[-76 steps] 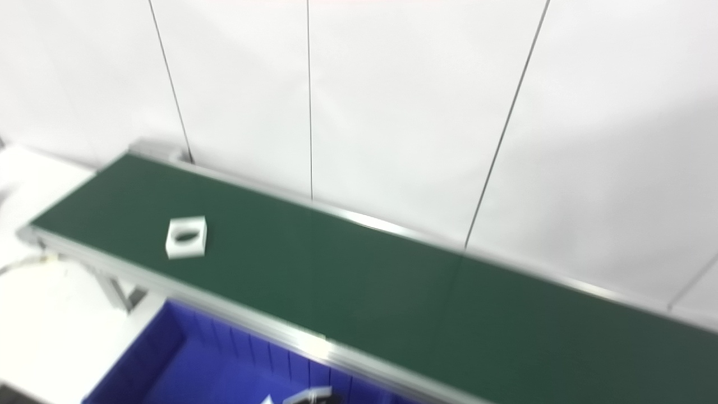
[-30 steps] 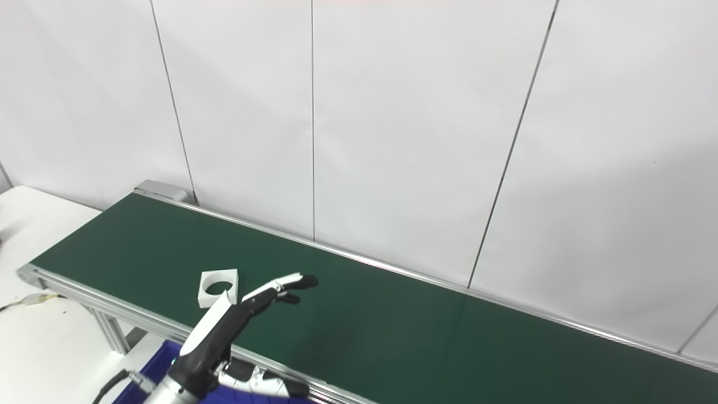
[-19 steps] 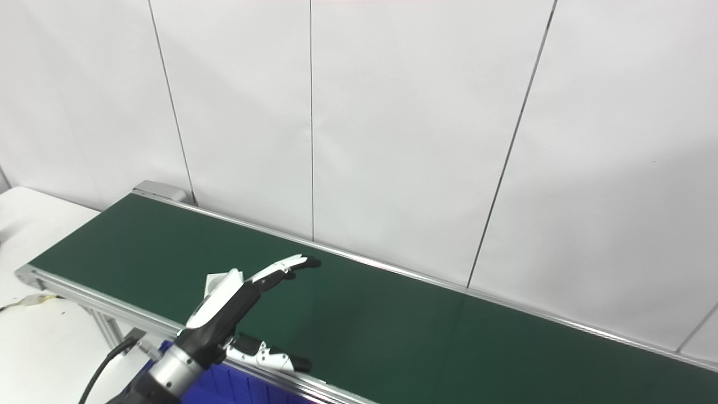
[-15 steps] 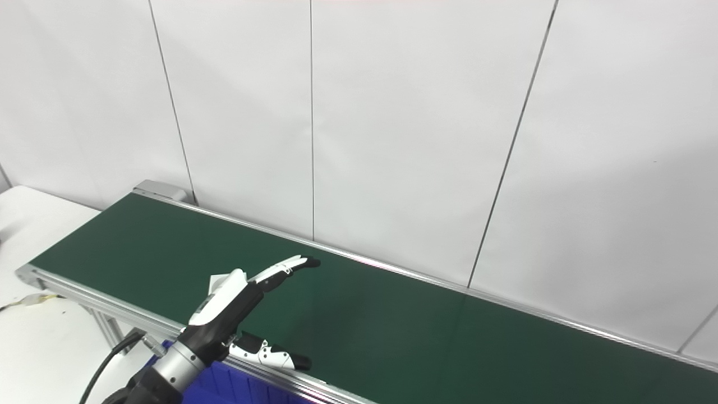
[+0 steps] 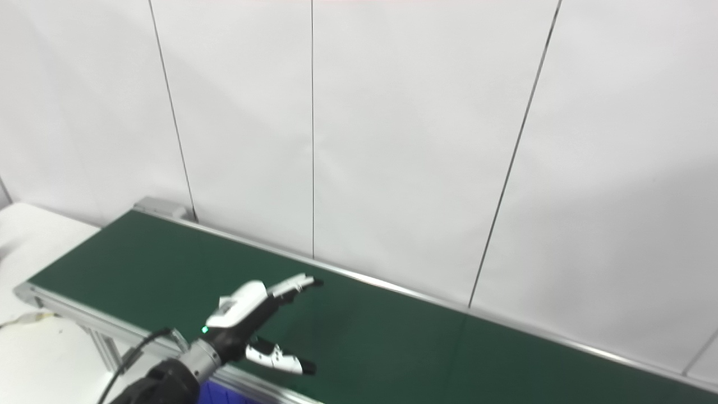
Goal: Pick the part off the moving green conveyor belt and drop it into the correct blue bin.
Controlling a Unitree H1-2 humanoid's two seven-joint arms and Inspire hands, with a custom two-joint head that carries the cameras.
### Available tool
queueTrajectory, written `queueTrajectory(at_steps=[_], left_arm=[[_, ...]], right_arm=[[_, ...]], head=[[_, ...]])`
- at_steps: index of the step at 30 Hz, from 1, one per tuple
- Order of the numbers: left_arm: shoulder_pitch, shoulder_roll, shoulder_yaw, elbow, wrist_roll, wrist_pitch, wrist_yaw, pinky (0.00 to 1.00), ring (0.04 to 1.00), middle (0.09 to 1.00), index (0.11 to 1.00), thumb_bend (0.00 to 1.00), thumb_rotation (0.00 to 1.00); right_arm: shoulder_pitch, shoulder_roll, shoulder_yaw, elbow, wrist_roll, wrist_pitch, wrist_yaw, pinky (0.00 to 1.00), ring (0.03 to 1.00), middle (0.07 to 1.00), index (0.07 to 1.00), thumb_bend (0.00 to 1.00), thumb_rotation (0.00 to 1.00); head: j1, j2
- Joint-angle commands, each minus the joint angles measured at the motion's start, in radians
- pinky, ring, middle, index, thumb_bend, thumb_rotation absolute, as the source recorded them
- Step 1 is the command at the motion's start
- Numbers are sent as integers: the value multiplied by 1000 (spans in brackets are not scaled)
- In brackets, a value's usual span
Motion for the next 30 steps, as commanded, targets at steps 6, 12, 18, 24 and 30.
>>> queueTrajectory(at_steps=[6,12,18,24,30], left_arm=[[-109,47,-24,66,86,41,28,886,933,967,934,786,559],[-180,73,-42,202,126,44,66,960,954,957,942,818,527],[-213,88,-47,277,133,59,93,962,955,952,943,835,491],[-232,107,-45,332,120,76,99,957,955,955,943,837,416],[-241,124,-47,370,116,101,97,955,957,956,946,848,358]], right_arm=[[-13,8,-2,-16,1,-47,-15,760,829,859,853,834,0],[-12,9,-2,-18,-6,-45,-17,753,821,855,851,835,0],[-8,11,-2,-22,3,-47,-12,754,828,860,852,838,0],[-6,12,-2,-23,6,-46,-10,752,827,857,849,840,0],[-6,9,-2,-27,3,-47,-12,748,821,852,845,838,0]], head=[[-1,-2],[-2,-1],[-5,3],[-8,3],[-8,5]])
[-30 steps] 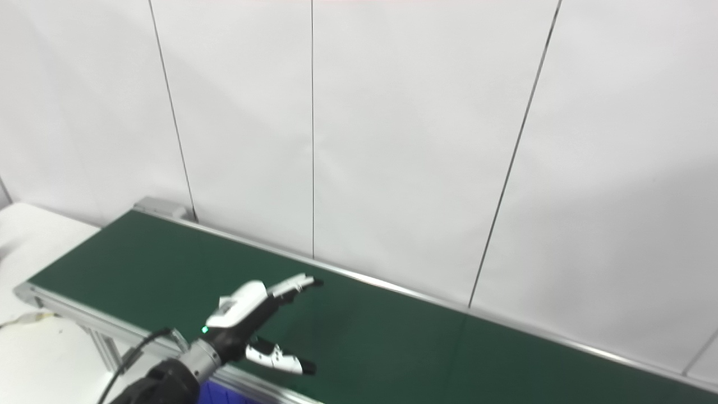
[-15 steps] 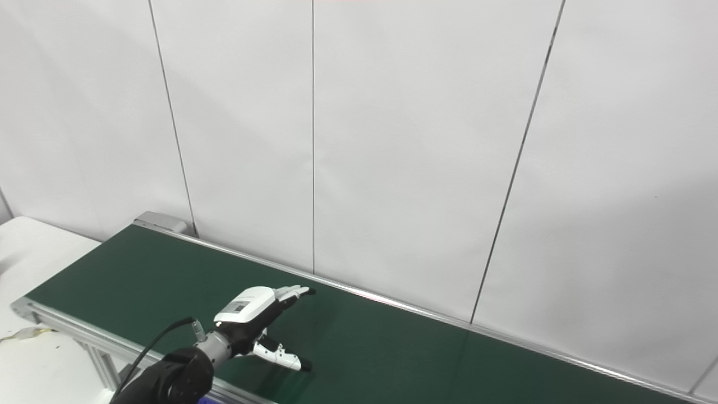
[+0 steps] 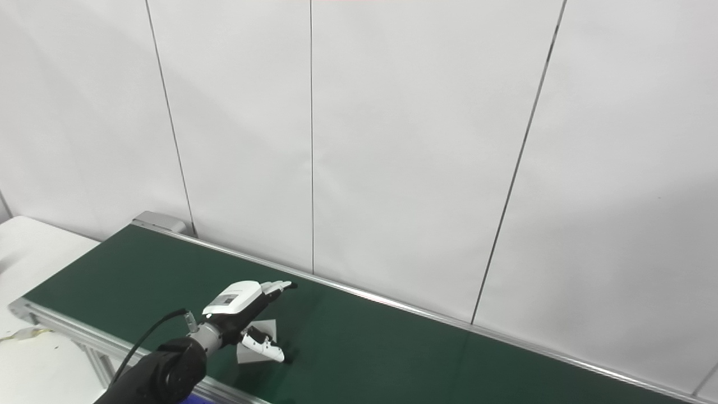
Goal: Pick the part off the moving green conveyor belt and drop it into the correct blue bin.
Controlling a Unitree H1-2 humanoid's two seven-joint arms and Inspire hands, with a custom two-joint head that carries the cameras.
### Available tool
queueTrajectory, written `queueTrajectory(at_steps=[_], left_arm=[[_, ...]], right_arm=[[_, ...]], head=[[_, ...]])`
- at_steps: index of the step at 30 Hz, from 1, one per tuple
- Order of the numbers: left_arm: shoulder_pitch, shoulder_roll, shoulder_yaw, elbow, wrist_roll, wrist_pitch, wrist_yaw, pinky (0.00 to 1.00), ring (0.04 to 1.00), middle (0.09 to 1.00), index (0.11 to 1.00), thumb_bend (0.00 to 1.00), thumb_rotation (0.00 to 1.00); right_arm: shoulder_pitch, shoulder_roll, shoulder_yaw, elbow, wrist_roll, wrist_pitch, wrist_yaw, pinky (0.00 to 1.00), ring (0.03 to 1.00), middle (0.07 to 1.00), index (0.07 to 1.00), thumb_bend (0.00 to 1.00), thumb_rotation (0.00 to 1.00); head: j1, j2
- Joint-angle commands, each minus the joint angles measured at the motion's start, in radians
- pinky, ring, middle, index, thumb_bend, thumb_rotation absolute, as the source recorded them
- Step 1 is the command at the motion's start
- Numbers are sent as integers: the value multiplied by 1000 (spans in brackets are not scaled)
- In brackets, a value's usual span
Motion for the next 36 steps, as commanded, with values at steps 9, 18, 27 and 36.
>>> queueTrajectory(at_steps=[9,18,27,36], left_arm=[[-45,50,-21,41,5,44,29,963,964,970,951,873,248],[-49,17,-57,122,-23,43,57,956,950,972,959,880,224],[-44,-16,-86,118,-64,41,53,913,932,969,962,897,276],[-38,-68,-86,144,-127,-35,118,845,902,916,911,851,269]], right_arm=[[-1,-2,-3,-20,1,-59,-14,730,814,850,843,838,0],[10,2,0,-41,-18,-46,-20,719,808,840,839,847,0],[33,21,4,-92,10,-22,-1,690,795,828,810,811,0],[44,25,12,-148,6,9,7,679,779,817,799,824,87]], head=[[-1,2],[-63,35],[-138,77],[-172,106]])
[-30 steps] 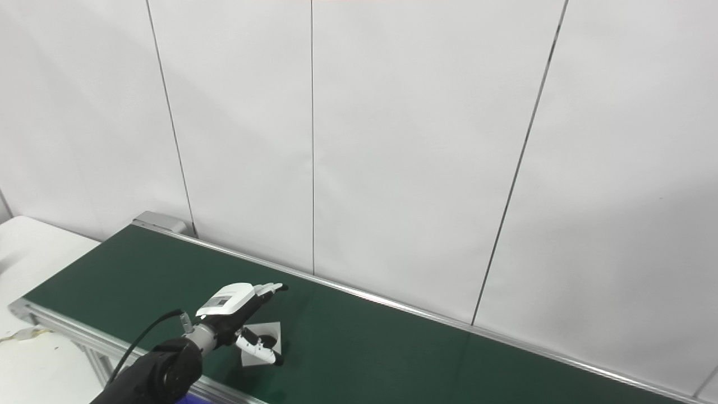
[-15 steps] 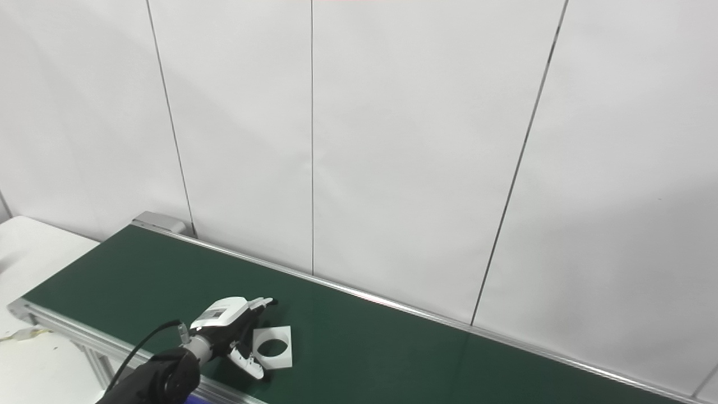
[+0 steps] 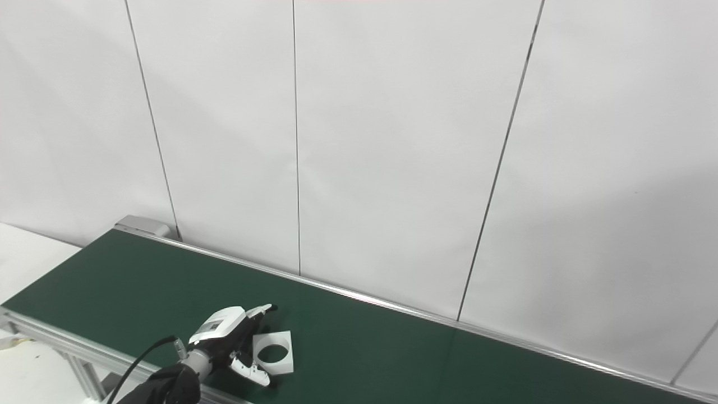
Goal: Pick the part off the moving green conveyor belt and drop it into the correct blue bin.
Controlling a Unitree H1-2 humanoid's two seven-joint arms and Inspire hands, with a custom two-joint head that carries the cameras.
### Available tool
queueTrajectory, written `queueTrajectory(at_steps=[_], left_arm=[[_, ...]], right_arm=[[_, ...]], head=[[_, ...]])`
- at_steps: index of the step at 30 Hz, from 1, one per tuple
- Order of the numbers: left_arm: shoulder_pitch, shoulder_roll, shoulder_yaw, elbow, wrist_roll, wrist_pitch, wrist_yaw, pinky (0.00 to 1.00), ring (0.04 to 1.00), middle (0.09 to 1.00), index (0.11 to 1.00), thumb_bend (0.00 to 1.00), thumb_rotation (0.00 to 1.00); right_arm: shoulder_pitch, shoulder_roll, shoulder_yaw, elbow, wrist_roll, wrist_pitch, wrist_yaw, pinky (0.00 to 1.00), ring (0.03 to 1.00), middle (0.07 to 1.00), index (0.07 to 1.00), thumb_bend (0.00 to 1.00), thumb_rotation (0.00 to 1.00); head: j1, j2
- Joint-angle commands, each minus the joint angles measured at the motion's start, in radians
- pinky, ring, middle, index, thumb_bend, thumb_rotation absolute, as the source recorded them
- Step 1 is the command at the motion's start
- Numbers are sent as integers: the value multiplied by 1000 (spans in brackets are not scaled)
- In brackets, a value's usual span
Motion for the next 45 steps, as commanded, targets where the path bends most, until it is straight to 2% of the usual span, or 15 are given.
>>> queueTrajectory(at_steps=[1,5,6,7,8,9,10,13,21,24,32,36,38,42,45], left_arm=[[-23,-22,-8,-10,-23,-51,16,845,902,914,909,848,268],[-14,-47,-11,-46,-45,-51,12,702,776,803,800,730,71],[-13,-50,-11,-47,-47,-56,14,623,696,743,743,678,29],[-13,-53,-14,-45,-45,-69,23,579,647,700,711,645,14],[-13,-54,-15,-44,-44,-79,28,527,586,561,599,568,5],[-15,-54,-22,-43,-35,-80,30,506,541,519,562,539,2],[-17,-52,-29,-41,-27,-80,29,483,462,505,531,512,0],[-22,-46,-48,-38,-15,-74,14,430,415,487,524,500,0],[-33,-14,-113,-32,22,-82,-7,417,409,498,513,499,0],[-36,-1,-136,-29,37,-85,-1,369,385,472,524,498,0],[-26,22,-150,-54,67,-70,14,378,392,486,523,499,0],[-5,39,-127,-98,54,-133,57,397,400,479,528,499,0],[23,46,-97,-173,29,-156,61,410,405,483,529,499,0],[72,52,-38,-306,-43,-203,29,450,428,497,515,501,0],[104,54,-3,-413,-78,-183,-16,475,440,499,509,501,0]], right_arm=[[2,9,2,-43,-5,8,3,679,779,817,799,825,92],[3,9,2,-45,-4,1,1,684,779,815,802,837,132],[4,8,2,-46,-2,2,2,688,781,817,804,839,136],[5,9,2,-49,3,5,3,689,782,818,806,839,138],[6,10,2,-51,7,6,4,693,785,818,804,843,135],[6,11,2,-52,7,7,4,694,785,817,804,845,136],[6,12,1,-52,8,6,3,693,784,815,803,849,140],[6,12,2,-50,7,1,1,691,782,815,803,851,147],[-1,18,-1,-35,0,-12,-11,679,772,808,799,862,181],[-4,20,-2,-33,-1,-8,-11,680,771,808,799,862,201],[-8,22,-5,-31,-3,-2,-9,679,774,810,798,873,200],[-7,26,-4,-35,-2,-4,-9,681,773,809,798,871,193],[-8,26,-4,-33,-3,-8,-9,683,774,809,800,870,194],[-8,27,-4,-37,5,-6,-4,684,776,812,802,868,190],[-8,27,-4,-40,10,-4,-2,685,777,813,802,869,183]], head=[[-2,6],[-1,9],[-1,11],[1,12],[1,12],[3,13],[3,13],[3,14],[3,11],[3,8],[0,7],[-5,10],[-7,10],[-30,29],[-43,36]])
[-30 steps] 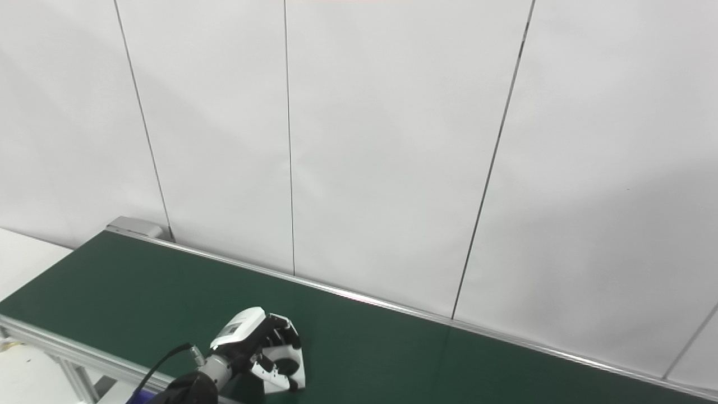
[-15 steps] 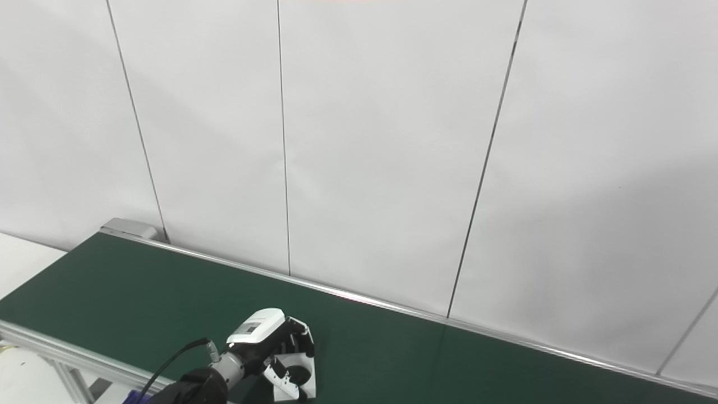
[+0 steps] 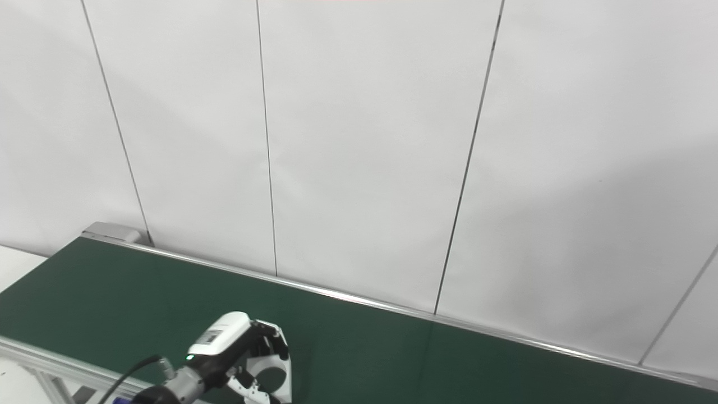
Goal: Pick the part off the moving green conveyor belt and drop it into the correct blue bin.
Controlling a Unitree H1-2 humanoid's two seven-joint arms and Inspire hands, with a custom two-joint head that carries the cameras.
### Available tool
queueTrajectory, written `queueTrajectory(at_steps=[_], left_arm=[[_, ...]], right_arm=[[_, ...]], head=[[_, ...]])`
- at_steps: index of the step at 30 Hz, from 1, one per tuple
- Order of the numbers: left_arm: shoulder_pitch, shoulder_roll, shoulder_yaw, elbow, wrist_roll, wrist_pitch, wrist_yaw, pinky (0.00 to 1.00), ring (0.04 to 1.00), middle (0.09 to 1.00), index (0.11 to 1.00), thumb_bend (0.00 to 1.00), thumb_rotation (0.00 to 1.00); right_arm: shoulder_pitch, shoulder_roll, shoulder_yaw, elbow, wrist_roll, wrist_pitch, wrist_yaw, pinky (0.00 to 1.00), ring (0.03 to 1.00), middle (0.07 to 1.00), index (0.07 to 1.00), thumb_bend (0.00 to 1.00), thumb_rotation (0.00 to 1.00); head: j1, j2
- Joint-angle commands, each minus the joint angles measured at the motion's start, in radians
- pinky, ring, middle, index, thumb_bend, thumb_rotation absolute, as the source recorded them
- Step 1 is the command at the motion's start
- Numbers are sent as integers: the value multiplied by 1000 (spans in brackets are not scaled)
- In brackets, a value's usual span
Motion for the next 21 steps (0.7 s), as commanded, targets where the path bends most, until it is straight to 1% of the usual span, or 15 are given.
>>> queueTrajectory(at_steps=[1,4,5,9,10,11,12,13,14,15,16,17,18,19,21], left_arm=[[-12,21,36,-102,-42,-2,-27,480,443,498,508,501,0],[17,18,70,-210,-87,29,-75,467,435,495,514,500,0],[26,19,81,-239,-102,33,-87,459,431,494,518,500,0],[54,19,119,-313,-163,44,-131,440,432,485,525,499,0],[60,19,127,-323,-173,47,-139,434,426,488,526,499,0],[66,19,136,-333,-186,45,-145,426,421,491,526,498,0],[70,18,144,-339,-194,43,-151,425,420,492,526,498,0],[76,17,153,-343,-207,35,-155,422,418,493,527,498,0],[79,16,159,-346,-216,29,-160,423,420,492,525,499,0],[84,15,165,-349,-225,25,-162,423,420,492,525,499,0],[87,13,170,-351,-232,23,-164,422,420,492,524,499,0],[91,13,174,-351,-236,16,-164,420,420,492,524,499,0],[94,12,178,-350,-238,10,-164,417,417,491,525,499,0],[98,13,180,-347,-239,-3,-161,418,418,490,525,499,0],[105,14,185,-344,-240,-18,-160,421,420,490,524,499,0]], right_arm=[[-1,10,0,-30,11,-7,1,688,780,815,803,869,183],[5,11,2,-44,10,6,4,692,782,816,804,869,185],[6,11,2,-49,9,12,5,693,783,817,805,868,187],[13,13,4,-70,8,35,11,688,780,815,803,876,200],[15,14,5,-75,9,41,12,685,778,815,803,880,206],[16,15,6,-83,8,49,15,685,776,815,802,884,212],[18,16,6,-89,8,55,16,685,776,815,801,885,213],[18,18,7,-93,5,57,15,686,775,815,801,886,215],[19,20,8,-95,2,59,14,679,771,812,798,888,219],[18,20,10,-100,-6,60,13,678,770,811,797,889,220],[18,20,12,-104,-11,61,12,678,770,811,798,886,227],[18,21,13,-111,-13,65,13,678,770,811,798,883,236],[18,22,13,-115,-14,69,14,683,772,812,797,881,246],[19,23,14,-123,-14,73,15,687,773,812,797,878,247],[21,25,15,-138,-16,82,15,691,774,812,797,876,249]], head=[[-27,14],[-52,24],[-72,34],[-107,54],[-107,54],[-130,72],[-130,72],[-144,85],[-144,85],[-159,105],[-159,105],[-174,133],[-174,133],[-187,157],[-197,173]])
